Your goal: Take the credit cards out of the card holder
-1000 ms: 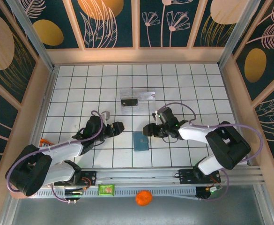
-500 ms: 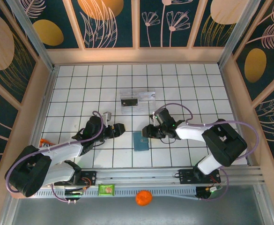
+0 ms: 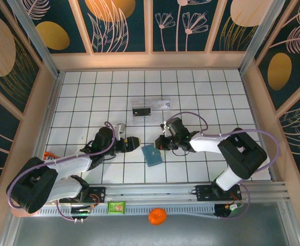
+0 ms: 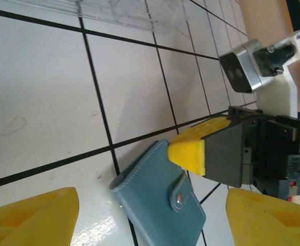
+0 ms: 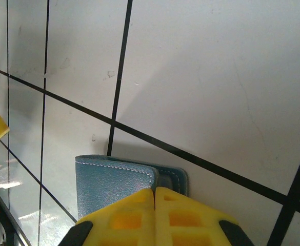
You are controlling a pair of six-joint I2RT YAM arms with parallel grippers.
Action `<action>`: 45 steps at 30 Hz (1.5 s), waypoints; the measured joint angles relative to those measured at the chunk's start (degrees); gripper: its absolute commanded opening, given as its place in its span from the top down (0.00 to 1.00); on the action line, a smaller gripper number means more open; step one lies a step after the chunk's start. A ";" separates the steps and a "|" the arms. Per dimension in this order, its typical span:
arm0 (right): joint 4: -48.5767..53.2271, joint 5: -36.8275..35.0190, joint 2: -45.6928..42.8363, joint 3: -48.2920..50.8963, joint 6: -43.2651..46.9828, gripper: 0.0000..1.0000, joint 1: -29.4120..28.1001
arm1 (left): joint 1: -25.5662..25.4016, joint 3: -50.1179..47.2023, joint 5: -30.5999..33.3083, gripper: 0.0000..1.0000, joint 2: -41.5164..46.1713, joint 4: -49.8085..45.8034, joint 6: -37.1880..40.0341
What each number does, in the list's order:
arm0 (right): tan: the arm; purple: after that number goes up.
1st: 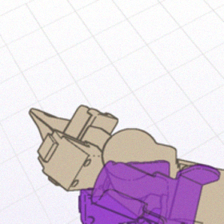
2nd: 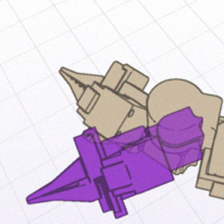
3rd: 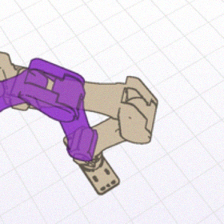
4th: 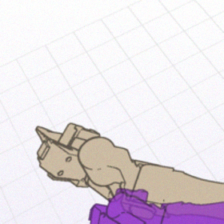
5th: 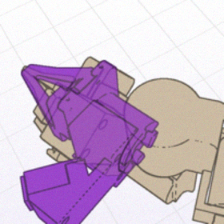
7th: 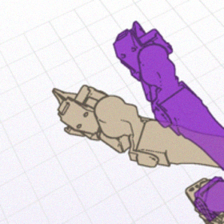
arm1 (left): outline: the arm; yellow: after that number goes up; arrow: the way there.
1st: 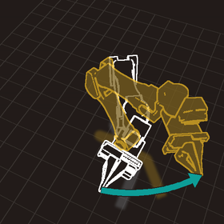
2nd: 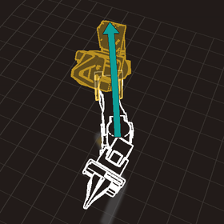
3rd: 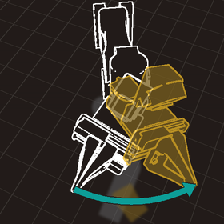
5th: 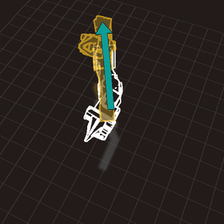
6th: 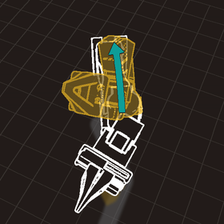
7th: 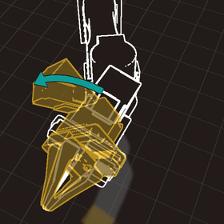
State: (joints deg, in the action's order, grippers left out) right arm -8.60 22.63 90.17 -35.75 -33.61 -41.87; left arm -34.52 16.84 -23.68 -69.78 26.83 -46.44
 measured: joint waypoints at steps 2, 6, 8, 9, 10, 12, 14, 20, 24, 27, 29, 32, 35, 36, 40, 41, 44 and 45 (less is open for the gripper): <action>-0.04 0.13 -0.44 0.00 0.26 1.00 0.22 | -0.07 -0.35 -0.83 0.19 0.00 1.18 -0.07; -0.55 1.09 -3.02 0.07 0.50 1.00 1.66 | -0.11 -0.98 -2.75 0.19 -0.04 3.69 -0.07; -1.46 1.73 -4.81 0.13 0.52 1.00 2.54 | -0.11 -1.09 -3.43 0.20 -0.26 5.07 -0.11; -2.12 2.19 -5.79 0.13 0.55 1.00 3.02 | -0.11 -1.18 -3.85 0.20 -0.55 6.12 -0.11; -2.80 2.73 -6.71 0.13 0.63 1.00 3.43 | -0.11 -1.27 -4.37 0.20 -0.81 6.95 -0.11; -3.69 3.61 -8.24 0.13 0.66 1.00 4.09 | -0.11 -1.42 -5.18 0.19 -1.46 8.81 -0.15; -4.61 4.81 -9.53 0.15 0.63 1.00 4.79 | -0.11 -1.57 -6.14 0.19 -2.25 10.88 -0.31; -7.74 9.16 -13.46 0.79 -0.70 1.00 8.48 | -0.11 -2.62 -8.09 0.26 -3.85 18.91 -0.85; -10.32 12.00 -15.85 1.16 -3.02 1.00 10.08 | -0.11 -3.41 -9.11 0.26 -3.65 24.39 -1.14; -13.09 14.27 -17.09 1.16 -5.35 1.00 10.12 | -0.11 -3.45 -9.55 0.27 -3.56 27.85 -1.11; -15.08 15.67 -17.70 1.16 -7.15 1.00 10.12 | -0.11 -3.45 -9.81 0.28 -3.56 29.51 -1.09; -18.49 17.66 -18.14 1.16 -10.10 1.00 10.12 | -0.11 -3.45 -10.12 0.29 -3.58 31.69 -1.09; -21.79 19.15 -18.53 1.16 -13.14 1.00 10.12 | -0.11 -3.43 -10.19 0.28 -3.72 34.12 -1.14; -23.10 19.61 -18.64 1.16 -14.16 1.00 10.12 | -0.11 -3.43 -10.19 0.28 -3.80 35.01 -1.18; -28.35 21.11 -18.78 1.16 -18.56 1.00 10.12 | -0.11 -2.95 -10.25 0.24 -3.82 37.88 -1.42; -29.86 21.42 -18.78 1.16 -19.82 1.00 10.12 | -0.11 -2.64 -10.25 0.24 -3.82 38.51 -1.46; -34.62 22.23 -18.78 1.16 -23.56 1.00 10.12 | -0.11 -1.57 -10.38 0.25 -3.82 40.19 -1.73; -36.35 22.49 -18.73 1.16 -24.68 1.00 10.12 | -0.11 -1.16 -10.40 0.26 -3.82 40.74 -1.84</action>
State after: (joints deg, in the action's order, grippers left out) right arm -44.95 45.12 71.44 -34.59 -58.28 -31.75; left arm -34.63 15.68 -34.09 -73.60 67.57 -48.27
